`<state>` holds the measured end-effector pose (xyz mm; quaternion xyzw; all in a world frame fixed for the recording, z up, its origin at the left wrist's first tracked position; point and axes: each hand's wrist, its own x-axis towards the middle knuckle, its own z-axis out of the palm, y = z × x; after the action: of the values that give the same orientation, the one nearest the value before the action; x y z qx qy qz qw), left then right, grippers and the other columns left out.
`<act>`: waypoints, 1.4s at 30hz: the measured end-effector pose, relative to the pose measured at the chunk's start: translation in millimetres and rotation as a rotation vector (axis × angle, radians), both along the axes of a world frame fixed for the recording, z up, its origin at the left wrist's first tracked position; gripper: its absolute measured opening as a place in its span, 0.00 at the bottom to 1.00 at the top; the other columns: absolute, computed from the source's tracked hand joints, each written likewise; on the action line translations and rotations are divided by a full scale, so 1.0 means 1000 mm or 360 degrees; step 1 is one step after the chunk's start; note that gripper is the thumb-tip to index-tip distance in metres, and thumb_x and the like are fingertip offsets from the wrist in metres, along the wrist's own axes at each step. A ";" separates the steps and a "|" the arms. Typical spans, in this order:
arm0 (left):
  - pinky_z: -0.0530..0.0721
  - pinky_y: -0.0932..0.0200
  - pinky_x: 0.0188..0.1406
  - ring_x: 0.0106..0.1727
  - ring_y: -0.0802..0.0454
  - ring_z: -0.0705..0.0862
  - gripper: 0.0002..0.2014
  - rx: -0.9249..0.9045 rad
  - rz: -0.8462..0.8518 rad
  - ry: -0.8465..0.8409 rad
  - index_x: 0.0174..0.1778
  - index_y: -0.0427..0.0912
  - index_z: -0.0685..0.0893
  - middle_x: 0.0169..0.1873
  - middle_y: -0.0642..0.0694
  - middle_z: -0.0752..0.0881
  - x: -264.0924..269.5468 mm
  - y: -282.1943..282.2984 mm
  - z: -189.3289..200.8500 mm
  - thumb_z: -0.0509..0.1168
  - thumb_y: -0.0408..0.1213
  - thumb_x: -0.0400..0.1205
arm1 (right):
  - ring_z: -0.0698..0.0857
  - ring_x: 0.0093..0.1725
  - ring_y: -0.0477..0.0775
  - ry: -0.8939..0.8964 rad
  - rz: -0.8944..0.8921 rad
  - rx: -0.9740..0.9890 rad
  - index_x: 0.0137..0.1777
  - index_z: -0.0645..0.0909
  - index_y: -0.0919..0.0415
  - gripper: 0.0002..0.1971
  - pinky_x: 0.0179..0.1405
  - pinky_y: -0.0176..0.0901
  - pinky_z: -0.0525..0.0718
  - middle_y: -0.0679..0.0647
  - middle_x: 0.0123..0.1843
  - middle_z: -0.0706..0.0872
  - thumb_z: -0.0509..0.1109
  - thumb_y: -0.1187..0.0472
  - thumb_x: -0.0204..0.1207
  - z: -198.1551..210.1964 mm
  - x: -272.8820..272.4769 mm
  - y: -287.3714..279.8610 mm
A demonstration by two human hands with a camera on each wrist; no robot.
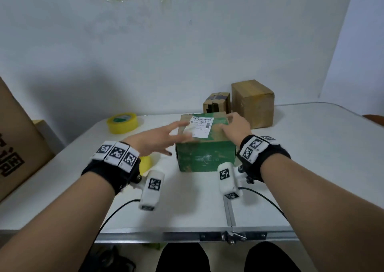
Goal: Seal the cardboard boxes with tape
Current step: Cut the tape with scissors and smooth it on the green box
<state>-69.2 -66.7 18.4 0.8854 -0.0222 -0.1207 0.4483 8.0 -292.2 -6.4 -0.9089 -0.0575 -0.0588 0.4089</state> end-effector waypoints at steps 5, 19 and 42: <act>0.89 0.52 0.53 0.61 0.48 0.81 0.35 0.0320 0.0041 -0.0190 0.78 0.67 0.66 0.72 0.51 0.73 -0.004 -0.013 -0.021 0.74 0.49 0.77 | 0.87 0.58 0.59 0.0311 0.0156 0.0378 0.62 0.82 0.59 0.31 0.63 0.57 0.84 0.57 0.59 0.88 0.64 0.32 0.76 -0.025 -0.003 -0.007; 0.91 0.50 0.45 0.41 0.40 0.92 0.22 -0.0487 0.0549 -0.0437 0.62 0.43 0.85 0.43 0.40 0.92 -0.011 -0.013 0.016 0.71 0.54 0.78 | 0.82 0.62 0.43 -0.0237 0.0232 0.0771 0.76 0.70 0.47 0.36 0.67 0.48 0.82 0.38 0.59 0.83 0.79 0.42 0.70 0.009 -0.022 -0.007; 0.91 0.57 0.37 0.43 0.41 0.92 0.30 -0.0977 0.0693 0.0132 0.64 0.32 0.80 0.50 0.28 0.89 -0.028 0.014 -0.003 0.54 0.58 0.86 | 0.82 0.65 0.55 0.0037 0.0029 0.0952 0.74 0.72 0.47 0.37 0.67 0.63 0.81 0.48 0.66 0.84 0.66 0.31 0.66 -0.008 0.002 -0.001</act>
<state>-97.7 -52.3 15.7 0.6883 0.1495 -0.0462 0.7084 10.3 -293.0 -14.7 -0.7481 -0.0410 -0.0590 0.6596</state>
